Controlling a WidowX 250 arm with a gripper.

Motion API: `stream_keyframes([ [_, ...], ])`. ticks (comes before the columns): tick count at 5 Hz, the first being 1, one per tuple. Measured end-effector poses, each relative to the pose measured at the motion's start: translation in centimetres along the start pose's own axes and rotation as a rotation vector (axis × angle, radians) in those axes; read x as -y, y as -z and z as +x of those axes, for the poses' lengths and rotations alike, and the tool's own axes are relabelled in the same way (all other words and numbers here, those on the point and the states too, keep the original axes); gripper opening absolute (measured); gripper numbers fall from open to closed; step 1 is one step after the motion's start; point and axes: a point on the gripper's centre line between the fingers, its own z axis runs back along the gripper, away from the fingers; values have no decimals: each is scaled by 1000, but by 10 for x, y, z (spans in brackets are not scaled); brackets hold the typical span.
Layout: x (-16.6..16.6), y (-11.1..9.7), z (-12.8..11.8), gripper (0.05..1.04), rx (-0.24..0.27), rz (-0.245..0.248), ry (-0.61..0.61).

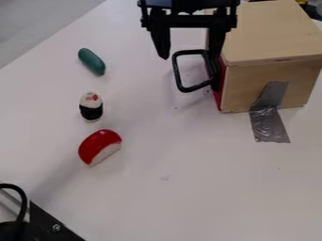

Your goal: Open the drawer

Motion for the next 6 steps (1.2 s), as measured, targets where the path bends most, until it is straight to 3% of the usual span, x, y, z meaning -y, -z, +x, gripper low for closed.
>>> stream_keyframes([
  [1,-7,6,22,1001,20,16,-75],
  [3,-27,35,44,1001,5,80,-150],
  [5,-37,68,43,1001,-60,135,-169],
  [6,-38,76,44,1001,-67,143,-181],
])
